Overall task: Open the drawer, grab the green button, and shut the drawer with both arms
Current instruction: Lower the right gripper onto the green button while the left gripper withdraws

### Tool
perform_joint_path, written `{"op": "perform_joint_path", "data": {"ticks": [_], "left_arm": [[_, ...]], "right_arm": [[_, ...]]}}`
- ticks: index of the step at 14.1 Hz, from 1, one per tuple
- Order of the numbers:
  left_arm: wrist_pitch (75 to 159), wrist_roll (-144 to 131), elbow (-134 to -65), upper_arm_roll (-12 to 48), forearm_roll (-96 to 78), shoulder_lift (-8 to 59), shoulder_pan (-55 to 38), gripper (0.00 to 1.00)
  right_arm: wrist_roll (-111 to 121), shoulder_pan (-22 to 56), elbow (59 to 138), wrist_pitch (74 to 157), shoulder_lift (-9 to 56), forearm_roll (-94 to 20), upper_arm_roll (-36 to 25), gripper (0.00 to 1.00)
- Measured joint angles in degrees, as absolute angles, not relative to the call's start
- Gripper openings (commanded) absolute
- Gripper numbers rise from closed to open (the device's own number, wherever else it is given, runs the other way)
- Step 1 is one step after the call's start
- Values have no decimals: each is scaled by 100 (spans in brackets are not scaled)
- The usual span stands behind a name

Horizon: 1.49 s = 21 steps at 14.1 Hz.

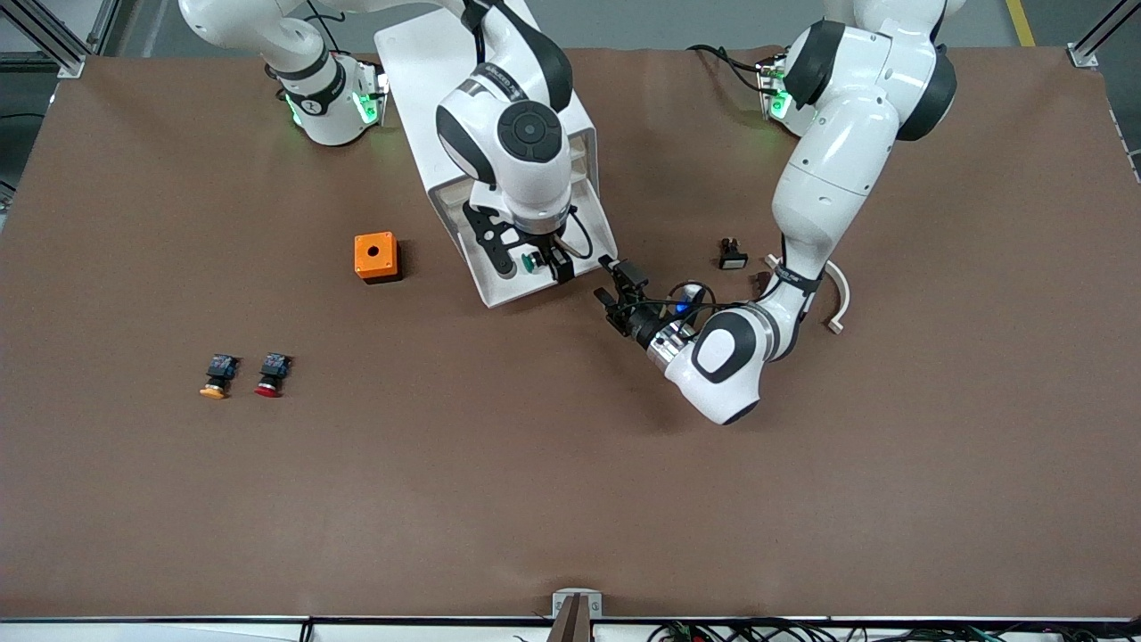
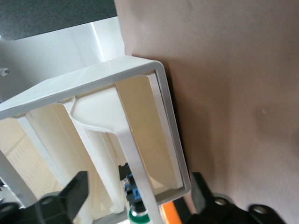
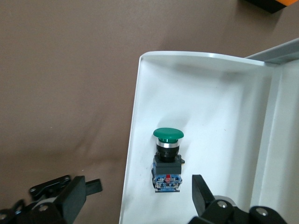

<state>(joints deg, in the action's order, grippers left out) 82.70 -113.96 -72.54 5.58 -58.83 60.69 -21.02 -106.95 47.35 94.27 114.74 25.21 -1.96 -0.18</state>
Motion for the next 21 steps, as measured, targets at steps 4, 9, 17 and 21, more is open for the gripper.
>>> {"op": "perform_joint_path", "data": {"ticks": [4, 9, 17, 21], "left_arm": [[8268, -10441, -7133, 548, -5884, 5901, -1859, 100], [8266, -8469, -7051, 463, -5432, 5678, -1600, 100], [8507, -4962, -6859, -127, -4200, 5270, -1474, 100], [9178, -4171, -6833, -242, -3845, 4965, -1515, 100]], "right_arm": [[-10936, 4898, 9430, 11674, 2783, -108, -20, 100], [-10976, 4960, 9430, 11775, 3040, -106, -22, 100], [-10980, 5083, 9458, 11746, 3068, -106, -23, 100], [-10980, 5122, 9579, 11739, 3075, -106, -22, 100]]}}
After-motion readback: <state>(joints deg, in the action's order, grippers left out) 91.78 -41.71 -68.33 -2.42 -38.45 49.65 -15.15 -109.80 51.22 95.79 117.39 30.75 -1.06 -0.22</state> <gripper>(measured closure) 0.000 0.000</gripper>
